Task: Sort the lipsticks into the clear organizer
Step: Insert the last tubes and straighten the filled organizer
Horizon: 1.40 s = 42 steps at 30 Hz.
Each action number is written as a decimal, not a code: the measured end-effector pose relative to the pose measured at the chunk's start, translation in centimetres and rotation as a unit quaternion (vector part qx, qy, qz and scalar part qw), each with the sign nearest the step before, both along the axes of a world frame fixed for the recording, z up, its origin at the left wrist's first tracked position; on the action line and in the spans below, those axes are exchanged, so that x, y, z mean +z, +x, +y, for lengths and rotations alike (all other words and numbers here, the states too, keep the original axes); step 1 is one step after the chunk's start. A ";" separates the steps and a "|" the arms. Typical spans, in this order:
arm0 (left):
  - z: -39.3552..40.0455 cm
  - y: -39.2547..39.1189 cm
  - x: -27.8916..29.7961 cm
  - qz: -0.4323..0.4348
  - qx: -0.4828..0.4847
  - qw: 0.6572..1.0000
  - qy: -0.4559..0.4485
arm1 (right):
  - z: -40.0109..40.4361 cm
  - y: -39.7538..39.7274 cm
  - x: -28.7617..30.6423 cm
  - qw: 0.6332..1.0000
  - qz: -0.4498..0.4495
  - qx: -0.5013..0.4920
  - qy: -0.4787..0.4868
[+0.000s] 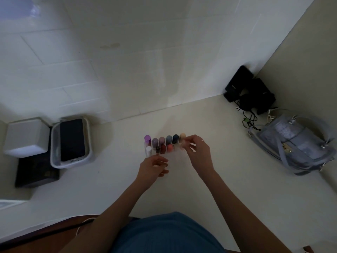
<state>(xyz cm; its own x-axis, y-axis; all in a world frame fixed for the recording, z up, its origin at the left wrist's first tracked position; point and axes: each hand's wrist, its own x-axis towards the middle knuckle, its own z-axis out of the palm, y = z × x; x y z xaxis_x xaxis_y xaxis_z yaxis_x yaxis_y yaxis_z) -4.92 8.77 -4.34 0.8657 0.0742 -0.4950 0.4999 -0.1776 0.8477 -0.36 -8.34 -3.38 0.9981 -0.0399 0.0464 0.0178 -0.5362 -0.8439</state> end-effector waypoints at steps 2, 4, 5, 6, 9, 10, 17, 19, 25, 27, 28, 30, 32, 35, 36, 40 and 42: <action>0.3 0.0 0.0 -0.030 0.018 0.998 0.047 | 0.1 0.4 -0.7 0.998 -0.012 0.031 -0.056; 0.5 0.1 0.2 -0.054 0.037 0.995 0.073 | 0.0 0.7 -1.2 0.994 -0.011 0.045 -0.095; 0.6 0.1 0.3 -0.063 0.044 0.994 0.083 | 0.0 0.8 -1.3 0.993 -0.007 0.048 -0.107; 0.7 0.2 0.3 -0.072 0.049 0.992 0.093 | 0.0 0.9 -1.5 0.991 -0.003 0.052 -0.120; 1.3 0.0 0.1 -0.084 0.056 0.987 0.123 | 0.0 1.2 -1.5 0.985 0.011 0.067 -0.161; 1.5 -0.1 0.0 -0.083 0.061 0.986 0.129 | 0.1 1.2 -1.5 0.983 0.012 0.070 -0.167; 2.0 -0.1 -0.2 -0.084 0.070 0.976 0.187 | -0.5 0.5 -1.6 0.998 0.055 -0.030 -0.021; 1.9 -0.1 -0.5 -0.064 0.051 0.976 0.202 | -1.1 0.3 -1.8 0.995 0.099 -0.003 -0.011; 2.4 0.1 -1.9 -0.040 -0.111 0.973 0.200 | -0.6 0.3 -1.7 0.979 0.184 0.077 0.052; 2.8 0.4 -2.4 -0.042 -0.108 0.977 0.182 | -0.2 0.4 -1.4 0.980 0.183 0.072 0.037; 3.0 0.6 -2.7 -0.049 -0.100 0.978 0.177 | -0.1 0.4 -1.2 0.980 0.185 0.067 0.026; 3.1 0.9 -3.0 -0.064 -0.096 0.977 0.177 | 0.1 0.5 -0.9 0.981 0.185 0.066 0.003; 3.3 1.1 -3.0 -0.076 -0.103 0.976 0.177 | 0.1 0.5 -0.9 0.981 0.180 0.067 -0.007; 3.7 1.1 -3.1 -0.086 -0.117 0.973 0.177 | 0.1 0.5 -0.8 0.982 0.177 0.069 -0.019; 3.8 1.1 -3.1 -0.081 -0.118 0.975 0.168 | 0.1 0.5 -0.6 0.981 0.184 0.064 -0.016; 3.4 1.2 -2.7 -0.040 -0.103 0.990 0.090 | 0.6 0.0 -0.1 0.991 0.130 -0.022 -0.023; 3.4 1.4 -2.6 -0.030 -0.104 0.991 0.074 | 1.2 0.0 0.6 0.995 -0.011 -0.042 -0.094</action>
<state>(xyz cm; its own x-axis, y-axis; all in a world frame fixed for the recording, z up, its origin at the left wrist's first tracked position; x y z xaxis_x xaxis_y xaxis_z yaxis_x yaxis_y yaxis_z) -3.52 12.13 -6.90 0.8975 -0.0404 -0.4391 0.3890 -0.3963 0.8316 -0.35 -7.19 -2.80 0.9903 -0.1117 0.0824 -0.0168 -0.6854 -0.7280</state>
